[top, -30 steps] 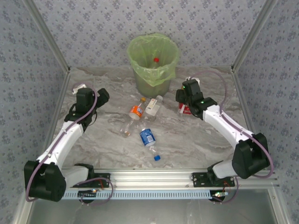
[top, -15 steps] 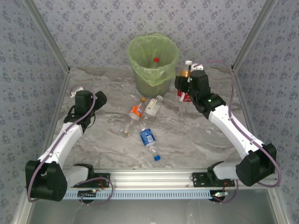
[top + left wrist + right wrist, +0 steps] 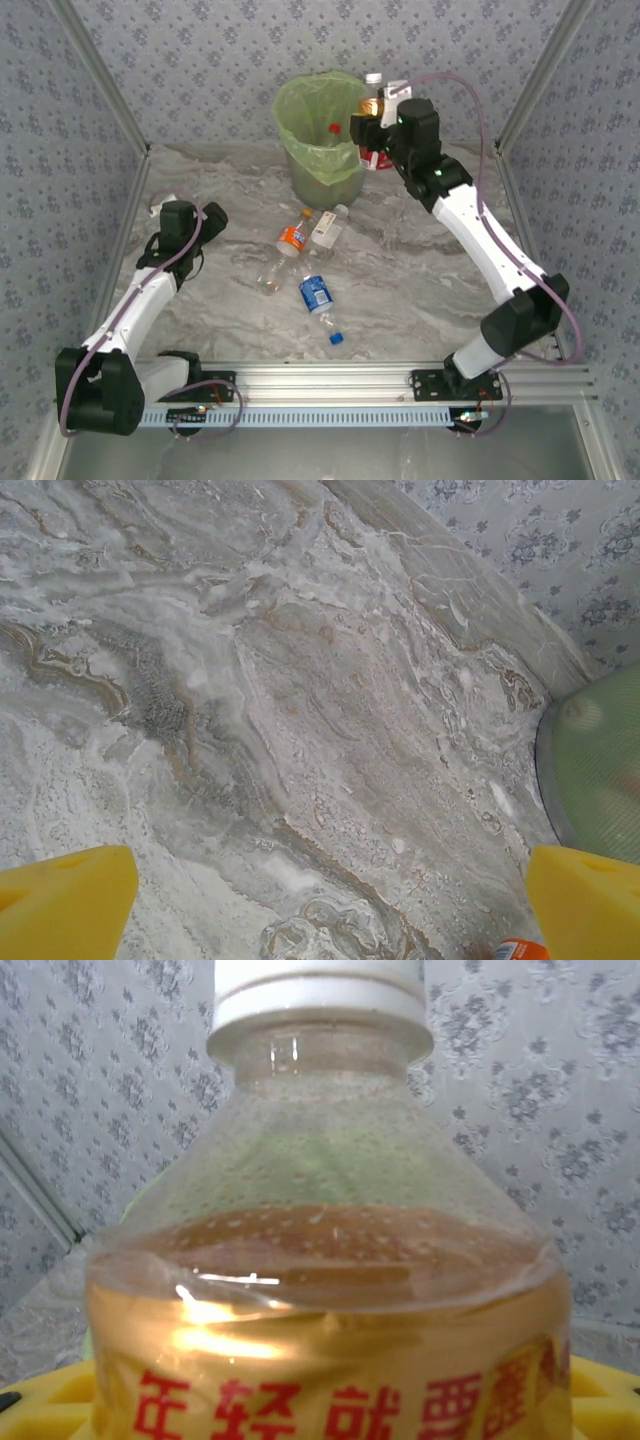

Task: Put the plastic bottles in the bin

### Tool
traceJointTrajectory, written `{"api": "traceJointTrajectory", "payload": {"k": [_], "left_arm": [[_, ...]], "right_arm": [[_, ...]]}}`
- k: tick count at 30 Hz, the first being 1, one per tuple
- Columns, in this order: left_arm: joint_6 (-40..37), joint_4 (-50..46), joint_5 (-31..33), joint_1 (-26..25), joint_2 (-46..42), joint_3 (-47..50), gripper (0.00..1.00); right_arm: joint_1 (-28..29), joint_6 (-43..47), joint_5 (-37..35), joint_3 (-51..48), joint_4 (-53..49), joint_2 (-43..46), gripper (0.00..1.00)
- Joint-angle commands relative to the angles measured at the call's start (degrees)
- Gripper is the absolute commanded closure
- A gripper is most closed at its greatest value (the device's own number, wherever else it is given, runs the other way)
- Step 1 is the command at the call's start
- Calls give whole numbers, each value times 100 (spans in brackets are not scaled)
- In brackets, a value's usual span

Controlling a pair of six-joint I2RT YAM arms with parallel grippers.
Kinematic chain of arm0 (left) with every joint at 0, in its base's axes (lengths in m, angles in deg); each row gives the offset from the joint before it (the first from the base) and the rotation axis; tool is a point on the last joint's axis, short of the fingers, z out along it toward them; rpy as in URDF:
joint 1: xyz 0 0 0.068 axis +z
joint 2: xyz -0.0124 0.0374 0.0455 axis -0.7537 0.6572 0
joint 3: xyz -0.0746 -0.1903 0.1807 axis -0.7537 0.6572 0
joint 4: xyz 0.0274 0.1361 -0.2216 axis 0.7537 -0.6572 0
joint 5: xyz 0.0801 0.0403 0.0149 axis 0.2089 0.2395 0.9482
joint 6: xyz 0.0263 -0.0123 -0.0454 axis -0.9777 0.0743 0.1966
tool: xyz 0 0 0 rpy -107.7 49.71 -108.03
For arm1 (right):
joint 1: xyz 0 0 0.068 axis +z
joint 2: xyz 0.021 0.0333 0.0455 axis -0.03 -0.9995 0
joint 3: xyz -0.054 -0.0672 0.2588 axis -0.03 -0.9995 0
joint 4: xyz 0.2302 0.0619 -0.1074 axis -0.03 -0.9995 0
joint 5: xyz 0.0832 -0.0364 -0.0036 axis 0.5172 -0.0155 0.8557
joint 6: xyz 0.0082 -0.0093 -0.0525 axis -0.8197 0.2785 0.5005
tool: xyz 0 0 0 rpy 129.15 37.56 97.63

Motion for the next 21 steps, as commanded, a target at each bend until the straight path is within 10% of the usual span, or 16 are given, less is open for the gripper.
{"api": "traceJointTrajectory", "payload": {"k": [1,21], "left_arm": [[89,-3,-127,24,-111,45,1],[-2,-256,-102,107,-296,84,1]], "right_arm": [[53,573,101,877,-647,-520,64],[-52,930,-142,4120,-1480,-2751,62]]}}
